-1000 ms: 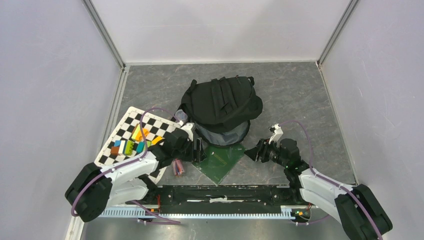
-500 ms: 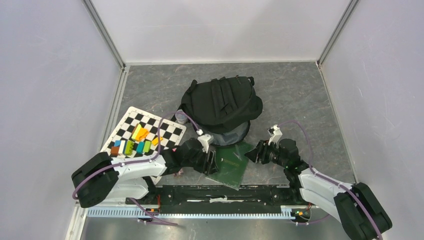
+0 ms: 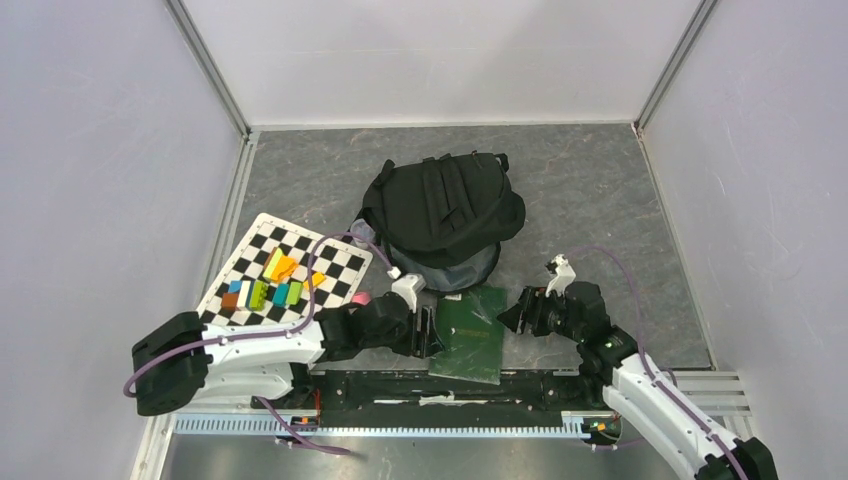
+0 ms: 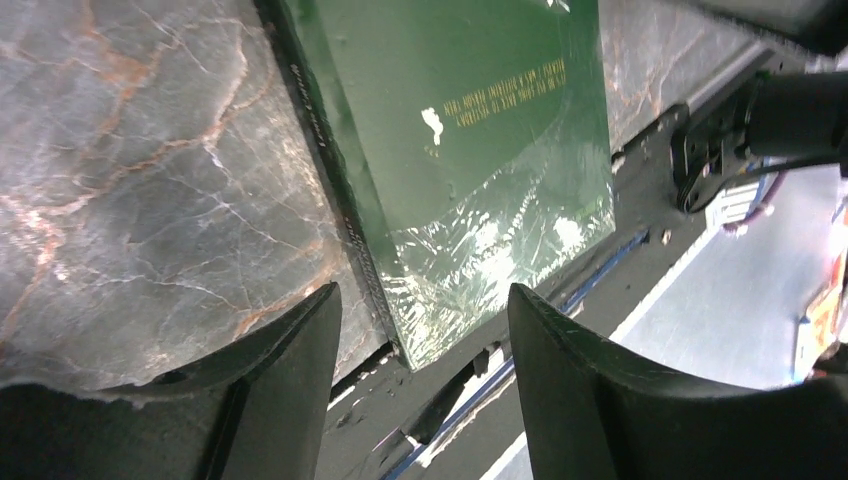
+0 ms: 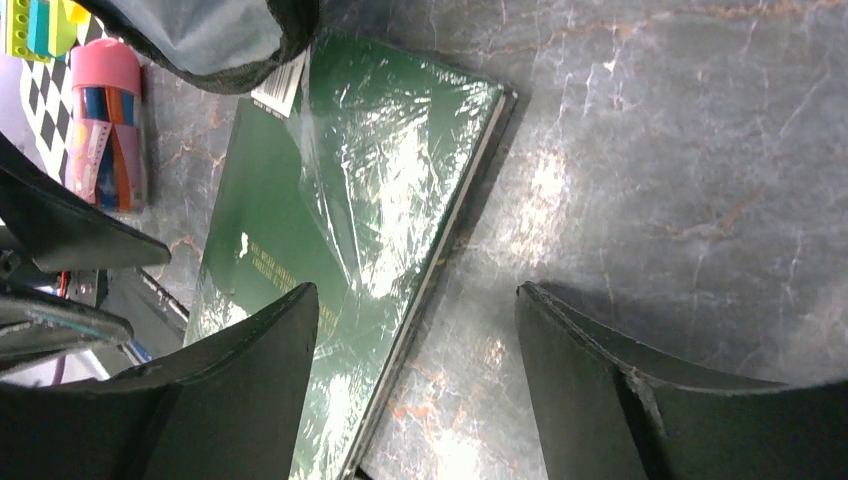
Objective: Pack the student bag
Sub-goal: Adjust the book at the center of the board.
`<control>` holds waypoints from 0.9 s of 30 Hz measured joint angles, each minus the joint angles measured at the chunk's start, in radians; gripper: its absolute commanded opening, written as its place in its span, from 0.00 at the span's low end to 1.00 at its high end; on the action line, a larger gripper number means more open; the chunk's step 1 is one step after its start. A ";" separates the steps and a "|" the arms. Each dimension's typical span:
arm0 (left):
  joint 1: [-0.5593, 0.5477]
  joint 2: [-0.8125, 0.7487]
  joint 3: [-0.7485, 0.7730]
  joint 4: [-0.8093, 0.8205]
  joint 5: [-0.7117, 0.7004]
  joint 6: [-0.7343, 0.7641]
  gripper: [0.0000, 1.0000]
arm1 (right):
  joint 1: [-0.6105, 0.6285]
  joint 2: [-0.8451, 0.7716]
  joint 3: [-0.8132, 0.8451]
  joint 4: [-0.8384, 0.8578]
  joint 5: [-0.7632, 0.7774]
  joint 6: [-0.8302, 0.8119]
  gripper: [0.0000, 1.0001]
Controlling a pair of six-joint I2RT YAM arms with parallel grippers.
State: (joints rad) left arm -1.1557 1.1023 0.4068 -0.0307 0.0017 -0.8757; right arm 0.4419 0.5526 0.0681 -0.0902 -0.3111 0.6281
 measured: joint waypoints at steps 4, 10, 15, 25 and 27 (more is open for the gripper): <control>0.000 -0.007 0.020 -0.030 -0.055 -0.037 0.69 | -0.002 -0.028 0.025 -0.111 -0.043 0.023 0.72; 0.000 0.056 0.063 -0.042 -0.049 -0.048 0.71 | 0.007 -0.071 0.026 -0.193 -0.127 0.111 0.70; 0.000 0.145 0.092 -0.042 -0.001 -0.047 0.71 | 0.092 -0.110 0.011 -0.148 -0.143 0.245 0.70; 0.000 0.254 0.155 -0.055 0.088 -0.046 0.66 | 0.272 -0.120 0.015 -0.169 -0.053 0.392 0.70; 0.000 0.254 0.155 -0.066 0.089 -0.047 0.66 | 0.272 -0.133 0.020 -0.189 -0.034 0.394 0.70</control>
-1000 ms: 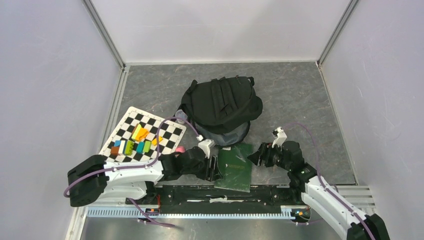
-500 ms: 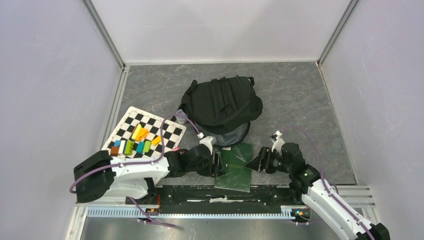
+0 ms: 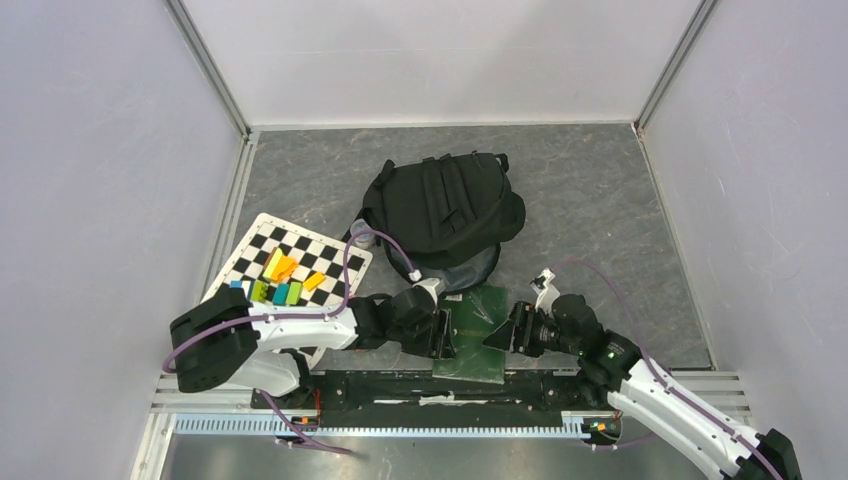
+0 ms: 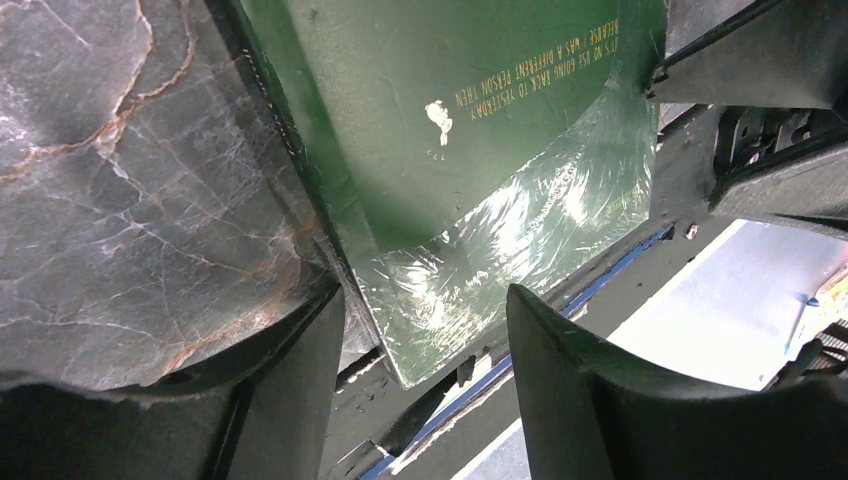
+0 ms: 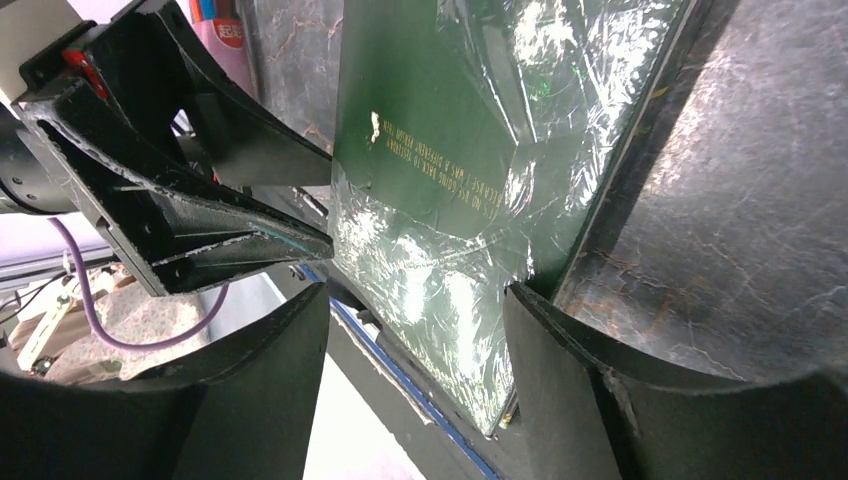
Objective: Pack the student bag
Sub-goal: Adjust the book at the center of the board, then pick up the book from the center of the board.
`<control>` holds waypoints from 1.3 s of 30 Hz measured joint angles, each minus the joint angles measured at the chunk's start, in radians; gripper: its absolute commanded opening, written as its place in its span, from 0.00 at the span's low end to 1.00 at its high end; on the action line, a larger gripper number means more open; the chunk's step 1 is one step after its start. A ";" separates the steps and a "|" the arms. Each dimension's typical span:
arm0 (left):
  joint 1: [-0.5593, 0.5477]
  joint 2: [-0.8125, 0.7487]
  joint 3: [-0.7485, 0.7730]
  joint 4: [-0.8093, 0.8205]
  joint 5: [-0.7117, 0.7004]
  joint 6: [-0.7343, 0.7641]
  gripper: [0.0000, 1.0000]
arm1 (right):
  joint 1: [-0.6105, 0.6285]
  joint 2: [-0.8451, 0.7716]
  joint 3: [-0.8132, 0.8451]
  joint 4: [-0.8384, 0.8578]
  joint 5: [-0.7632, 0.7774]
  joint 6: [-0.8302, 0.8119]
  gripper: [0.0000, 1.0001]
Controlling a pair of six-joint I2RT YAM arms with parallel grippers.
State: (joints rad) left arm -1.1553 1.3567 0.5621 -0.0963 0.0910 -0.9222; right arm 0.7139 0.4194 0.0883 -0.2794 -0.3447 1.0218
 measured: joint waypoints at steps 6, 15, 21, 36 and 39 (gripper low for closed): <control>0.000 -0.030 -0.004 -0.047 -0.003 0.000 0.68 | 0.000 -0.015 0.035 -0.095 0.044 -0.007 0.70; 0.000 -0.085 -0.029 -0.067 0.047 -0.004 0.70 | -0.002 -0.019 0.078 -0.316 0.076 -0.054 0.61; 0.000 -0.076 -0.042 -0.053 0.108 -0.028 0.71 | -0.001 -0.008 0.069 -0.301 0.043 -0.049 0.60; 0.025 -0.034 -0.045 -0.056 0.187 -0.060 0.60 | 0.214 0.195 0.018 0.016 0.024 0.088 0.66; 0.025 -0.072 -0.058 -0.095 0.160 -0.061 0.55 | 0.274 0.255 0.021 0.097 0.065 0.109 0.66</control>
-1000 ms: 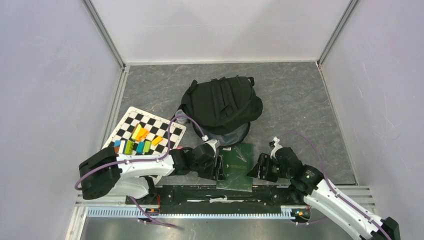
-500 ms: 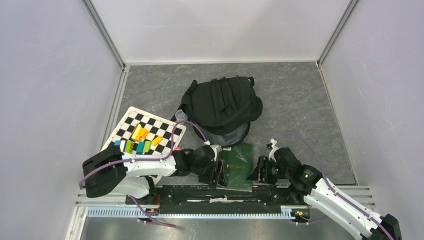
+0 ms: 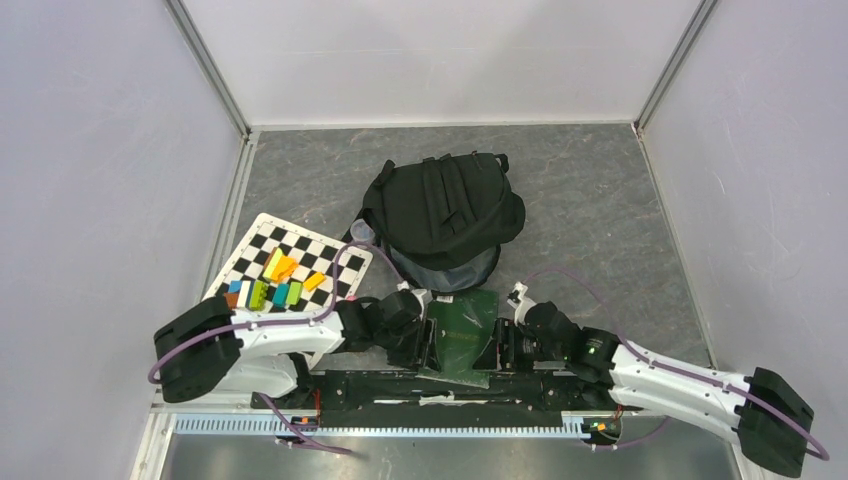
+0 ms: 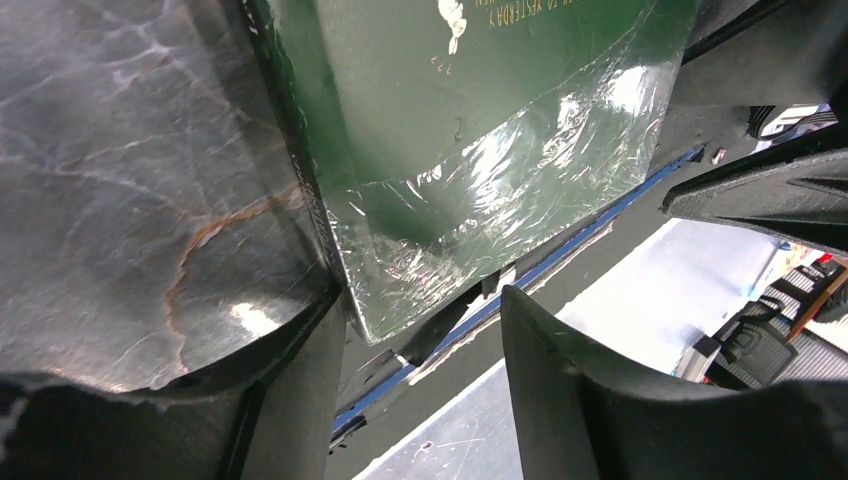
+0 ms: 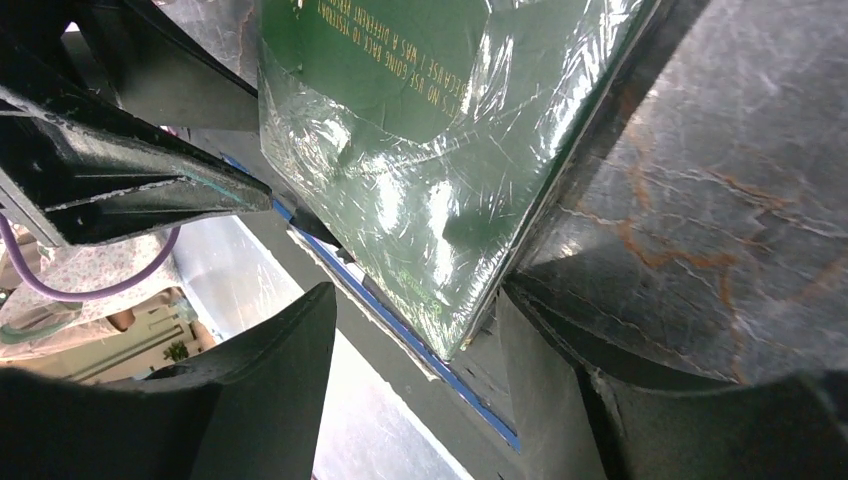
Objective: Pack the student bag
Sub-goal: Pick up the book from the center of the board.
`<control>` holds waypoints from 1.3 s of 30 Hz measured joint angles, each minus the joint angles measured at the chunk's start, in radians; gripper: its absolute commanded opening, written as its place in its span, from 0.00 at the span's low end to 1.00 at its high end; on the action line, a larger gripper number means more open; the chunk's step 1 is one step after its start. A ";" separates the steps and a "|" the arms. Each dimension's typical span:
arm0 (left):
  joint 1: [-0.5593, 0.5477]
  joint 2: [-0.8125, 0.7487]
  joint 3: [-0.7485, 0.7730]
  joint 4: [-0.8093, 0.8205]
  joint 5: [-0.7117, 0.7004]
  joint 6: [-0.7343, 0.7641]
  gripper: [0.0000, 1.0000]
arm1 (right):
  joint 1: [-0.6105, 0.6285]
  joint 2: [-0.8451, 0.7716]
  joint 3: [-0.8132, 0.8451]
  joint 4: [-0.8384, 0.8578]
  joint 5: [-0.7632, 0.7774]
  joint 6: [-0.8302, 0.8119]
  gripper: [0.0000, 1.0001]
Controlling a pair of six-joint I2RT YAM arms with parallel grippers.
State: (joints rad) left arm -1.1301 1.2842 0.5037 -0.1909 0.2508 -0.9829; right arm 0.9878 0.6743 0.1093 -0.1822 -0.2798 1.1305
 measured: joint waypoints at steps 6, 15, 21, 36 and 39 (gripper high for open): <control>-0.005 -0.110 -0.071 0.004 -0.042 0.000 0.53 | 0.031 0.059 0.002 0.089 0.014 0.017 0.65; -0.012 -0.303 -0.140 0.005 -0.063 -0.057 0.51 | 0.039 0.069 -0.003 0.111 0.023 0.026 0.65; -0.013 -0.401 -0.170 0.008 -0.093 -0.118 0.49 | 0.039 0.085 -0.002 0.126 0.019 0.027 0.65; -0.023 -0.622 -0.268 0.260 -0.180 -0.296 0.46 | 0.063 0.237 0.008 0.294 -0.007 0.005 0.65; -0.023 -0.589 -0.266 0.252 -0.179 -0.315 0.47 | 0.064 0.237 0.008 0.295 -0.007 0.003 0.66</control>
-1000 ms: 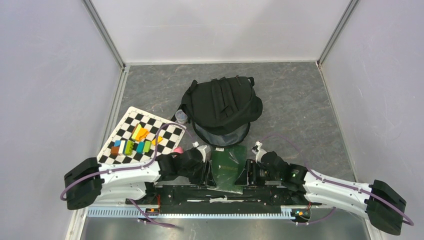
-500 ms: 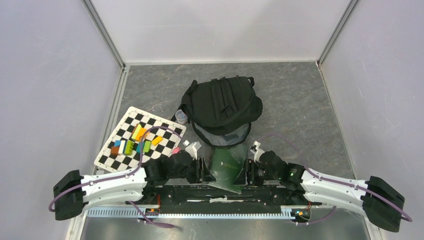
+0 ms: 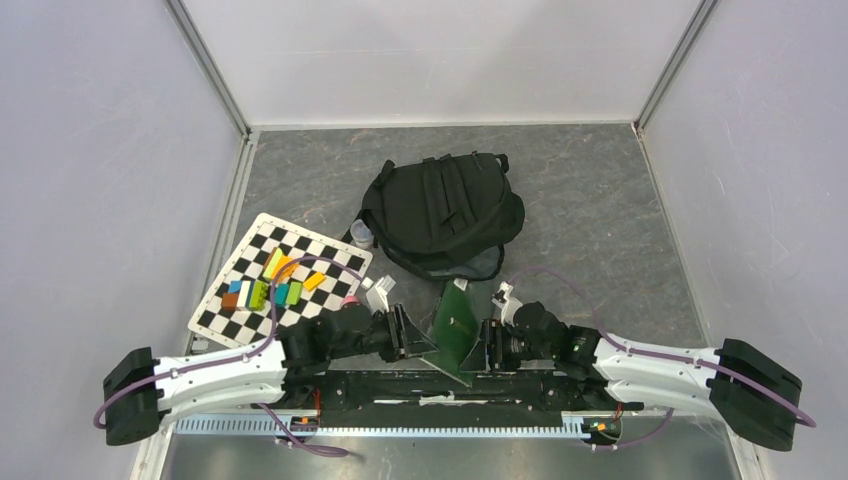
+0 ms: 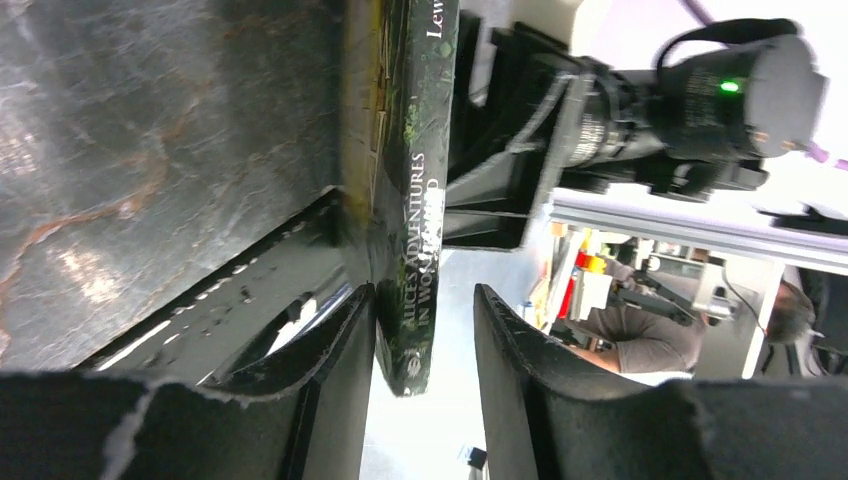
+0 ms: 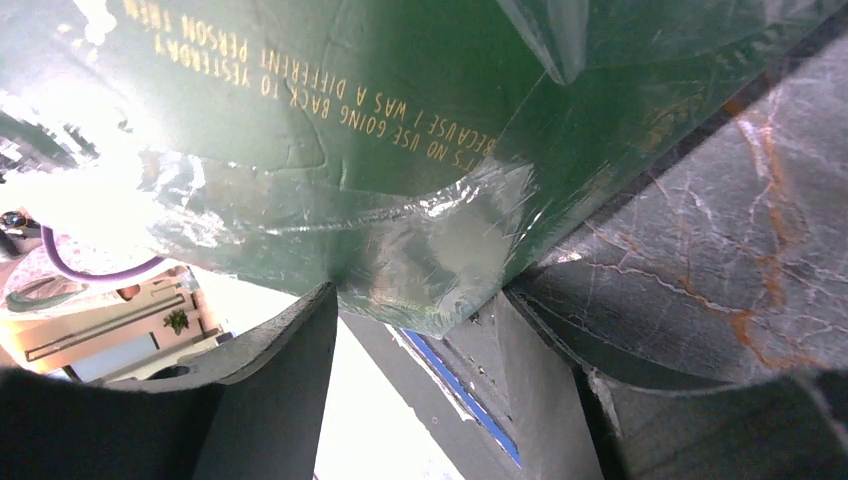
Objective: Pack the student bag
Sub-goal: Pick up the book from the center of the board.
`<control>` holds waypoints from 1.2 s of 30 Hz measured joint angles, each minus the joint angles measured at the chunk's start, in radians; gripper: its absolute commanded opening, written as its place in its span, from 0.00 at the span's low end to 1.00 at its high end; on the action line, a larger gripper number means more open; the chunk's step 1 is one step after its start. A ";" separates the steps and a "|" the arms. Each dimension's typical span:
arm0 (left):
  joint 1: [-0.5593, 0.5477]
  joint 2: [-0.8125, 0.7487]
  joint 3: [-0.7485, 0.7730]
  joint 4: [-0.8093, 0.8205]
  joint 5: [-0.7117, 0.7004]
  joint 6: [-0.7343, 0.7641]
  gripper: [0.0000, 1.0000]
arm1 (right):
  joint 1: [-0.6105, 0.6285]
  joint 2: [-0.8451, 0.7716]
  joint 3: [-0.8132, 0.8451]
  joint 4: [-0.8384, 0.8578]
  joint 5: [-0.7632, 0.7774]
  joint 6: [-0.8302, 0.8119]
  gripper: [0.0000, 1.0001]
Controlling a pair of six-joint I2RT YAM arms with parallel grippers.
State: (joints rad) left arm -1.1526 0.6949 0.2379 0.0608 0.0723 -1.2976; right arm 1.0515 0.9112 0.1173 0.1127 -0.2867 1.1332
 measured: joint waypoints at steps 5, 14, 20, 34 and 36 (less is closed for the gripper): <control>0.000 0.136 0.066 -0.079 0.015 0.002 0.43 | 0.000 -0.004 -0.004 0.003 0.001 -0.001 0.65; 0.000 0.232 0.147 -0.149 0.053 0.060 0.02 | 0.005 -0.027 -0.007 -0.005 0.008 -0.005 0.77; 0.001 0.184 0.214 -0.320 0.075 0.143 0.02 | 0.028 -0.026 0.136 -0.247 0.080 -0.121 0.95; 0.002 0.237 0.655 -0.919 0.299 0.668 0.02 | -0.035 0.013 0.784 -0.766 0.309 -0.834 0.98; 0.002 0.268 0.719 -0.963 0.341 0.742 0.02 | -0.040 0.014 0.830 -0.765 0.223 -0.934 0.98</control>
State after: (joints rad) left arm -1.1507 0.9630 0.9565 -0.9024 0.4133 -0.5560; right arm 1.0115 0.9249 0.9470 -0.6521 -0.0635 0.1989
